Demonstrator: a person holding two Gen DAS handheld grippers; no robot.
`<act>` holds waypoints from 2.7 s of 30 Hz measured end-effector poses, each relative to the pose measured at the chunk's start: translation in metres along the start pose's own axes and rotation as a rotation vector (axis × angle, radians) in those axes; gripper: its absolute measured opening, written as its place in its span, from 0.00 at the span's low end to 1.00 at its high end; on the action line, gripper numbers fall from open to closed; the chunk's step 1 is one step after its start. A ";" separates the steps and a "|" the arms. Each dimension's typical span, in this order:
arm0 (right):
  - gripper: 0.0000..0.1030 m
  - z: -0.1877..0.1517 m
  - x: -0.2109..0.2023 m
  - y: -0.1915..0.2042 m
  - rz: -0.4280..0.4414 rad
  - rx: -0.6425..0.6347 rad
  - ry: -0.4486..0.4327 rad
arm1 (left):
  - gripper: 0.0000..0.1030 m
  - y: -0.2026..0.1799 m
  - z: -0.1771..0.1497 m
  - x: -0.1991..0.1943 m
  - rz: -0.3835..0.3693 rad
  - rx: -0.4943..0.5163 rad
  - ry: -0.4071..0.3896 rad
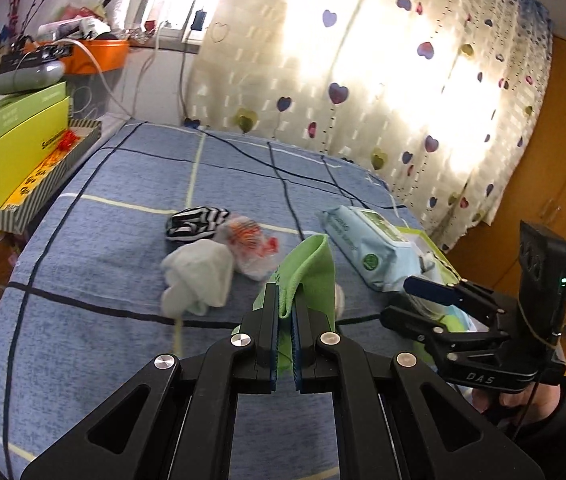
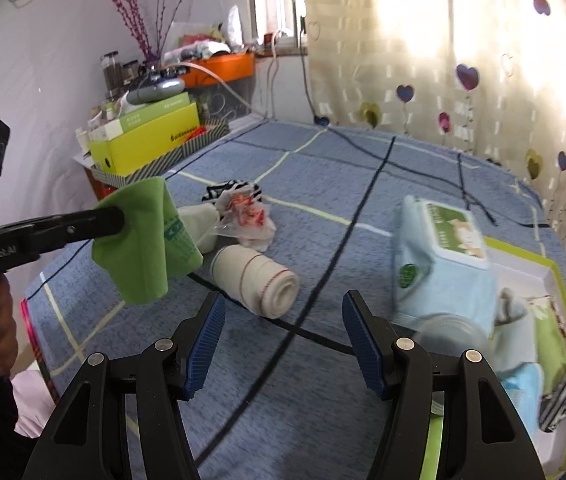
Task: Organize soft objects
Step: 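Lift the green cloth with the left tool while the right tool grasps the beige bandage roll, then carry the cloth and bandage roll with both tools over the white tray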
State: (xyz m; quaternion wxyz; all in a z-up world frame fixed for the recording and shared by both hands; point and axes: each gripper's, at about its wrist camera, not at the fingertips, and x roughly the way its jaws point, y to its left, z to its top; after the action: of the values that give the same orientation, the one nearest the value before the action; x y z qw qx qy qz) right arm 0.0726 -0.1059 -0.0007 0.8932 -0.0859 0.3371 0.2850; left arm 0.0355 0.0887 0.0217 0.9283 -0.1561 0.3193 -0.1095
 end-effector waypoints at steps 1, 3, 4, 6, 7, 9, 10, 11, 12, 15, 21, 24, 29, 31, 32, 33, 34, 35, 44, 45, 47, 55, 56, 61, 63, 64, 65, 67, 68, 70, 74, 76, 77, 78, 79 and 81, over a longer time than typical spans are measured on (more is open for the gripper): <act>0.59 0.001 0.005 0.002 0.002 0.000 0.009 | 0.05 0.003 0.000 0.000 0.002 -0.002 0.002; 0.59 0.004 0.017 0.006 0.004 -0.005 0.029 | 0.05 0.011 -0.001 0.002 0.004 -0.011 0.005; 0.59 0.005 0.022 0.007 0.004 -0.009 0.036 | 0.05 0.015 -0.001 0.002 0.004 -0.018 0.007; 0.59 0.009 0.031 0.009 -0.002 -0.017 0.051 | 0.05 0.022 -0.002 0.005 0.003 -0.030 0.010; 0.59 0.011 0.036 0.010 -0.003 -0.021 0.059 | 0.05 0.025 -0.002 0.007 0.001 -0.035 0.013; 0.59 0.015 0.044 0.010 -0.005 -0.031 0.071 | 0.05 0.031 -0.003 0.011 0.000 -0.048 0.020; 0.59 0.016 0.047 0.010 -0.008 -0.035 0.076 | 0.05 0.034 -0.003 0.012 -0.001 -0.053 0.022; 0.59 0.018 0.051 0.010 -0.009 -0.037 0.081 | 0.05 0.036 -0.003 0.014 -0.002 -0.058 0.026; 0.59 0.019 0.055 0.010 -0.008 -0.039 0.087 | 0.05 0.038 -0.003 0.017 -0.003 -0.061 0.031; 0.59 0.022 0.064 0.011 -0.011 -0.045 0.101 | 0.05 0.042 -0.003 0.022 -0.006 -0.062 0.042; 0.59 0.029 0.073 0.014 -0.014 -0.088 0.117 | 0.05 0.047 -0.004 0.032 0.006 -0.068 0.066; 0.59 0.032 0.077 0.017 -0.014 -0.129 0.132 | 0.05 0.050 -0.006 0.038 0.012 -0.076 0.080; 0.61 0.032 0.088 0.025 -0.026 -0.190 0.185 | 0.05 0.052 -0.006 0.041 0.006 -0.080 0.086; 0.62 0.032 0.092 0.028 -0.022 -0.200 0.198 | 0.05 0.053 -0.007 0.043 0.003 -0.077 0.093; 0.62 0.032 0.093 0.029 -0.018 -0.207 0.203 | 0.05 0.053 -0.007 0.044 0.002 -0.077 0.095; 0.62 0.033 0.096 0.031 -0.016 -0.221 0.212 | 0.05 0.054 -0.007 0.045 0.000 -0.078 0.098; 0.62 0.032 0.098 0.033 -0.017 -0.234 0.221 | 0.05 0.054 -0.007 0.046 -0.001 -0.079 0.100; 0.62 0.032 0.100 0.035 -0.017 -0.246 0.230 | 0.05 0.055 -0.007 0.046 -0.003 -0.080 0.100; 0.47 0.027 0.104 0.043 -0.007 -0.265 0.250 | 0.05 0.054 -0.009 0.051 -0.010 -0.086 0.113; 0.46 0.026 0.103 0.043 -0.007 -0.265 0.245 | 0.05 0.053 -0.009 0.051 -0.012 -0.084 0.113; 0.45 0.025 0.098 0.042 -0.007 -0.255 0.228 | 0.05 0.050 -0.008 0.052 -0.014 -0.078 0.112; 0.45 0.026 0.063 0.036 0.002 -0.196 0.127 | 0.05 0.027 0.000 0.042 -0.039 -0.037 0.075; 0.45 0.027 0.057 0.036 0.002 -0.190 0.112 | 0.05 0.022 0.002 0.039 -0.042 -0.026 0.066; 0.45 0.029 0.036 0.032 -0.009 -0.165 0.057 | 0.05 0.004 0.011 0.032 -0.062 0.005 0.037; 0.45 0.029 0.027 0.030 -0.016 -0.158 0.036 | 0.05 -0.002 0.014 0.030 -0.068 0.016 0.031; 0.45 0.030 0.023 0.029 -0.018 -0.154 0.026 | 0.05 -0.005 0.016 0.029 -0.072 0.021 0.029; 0.45 0.030 0.020 0.027 -0.021 -0.149 0.017 | 0.05 -0.009 0.018 0.029 -0.077 0.027 0.027; 0.45 0.029 0.013 0.024 -0.028 -0.143 0.002 | 0.05 -0.015 0.021 0.028 -0.083 0.038 0.023; 0.45 0.029 0.010 0.022 -0.033 -0.138 -0.006 | 0.05 -0.017 0.022 0.029 -0.085 0.044 0.022; 0.45 0.029 0.005 0.018 -0.042 -0.129 -0.016 | 0.05 -0.024 0.026 0.030 -0.089 0.058 0.021; 0.45 0.028 -0.006 0.009 -0.062 -0.108 -0.039 | 0.05 -0.035 0.030 0.034 -0.094 0.074 0.026; 0.45 0.026 -0.010 0.004 -0.068 -0.097 -0.046 | 0.05 -0.040 0.032 0.038 -0.096 0.080 0.030; 0.45 0.025 -0.012 0.002 -0.072 -0.090 -0.049 | 0.05 -0.042 0.033 0.039 -0.098 0.083 0.033; 0.45 0.024 -0.014 -0.001 -0.076 -0.084 -0.051 | 0.05 -0.044 0.033 0.041 -0.100 0.084 0.035; 0.45 0.023 -0.015 -0.002 -0.079 -0.080 -0.052 | 0.05 -0.046 0.034 0.042 -0.103 0.086 0.038; 0.45 0.021 -0.018 -0.008 -0.088 -0.068 -0.055 | 0.05 -0.050 0.035 0.044 -0.106 0.092 0.041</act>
State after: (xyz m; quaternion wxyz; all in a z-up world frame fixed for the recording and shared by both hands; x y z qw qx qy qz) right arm 0.0775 -0.1129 0.0273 0.9104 -0.1230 0.2984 0.2590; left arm 0.0860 0.0364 0.0411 0.9208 -0.1274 0.3240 -0.1761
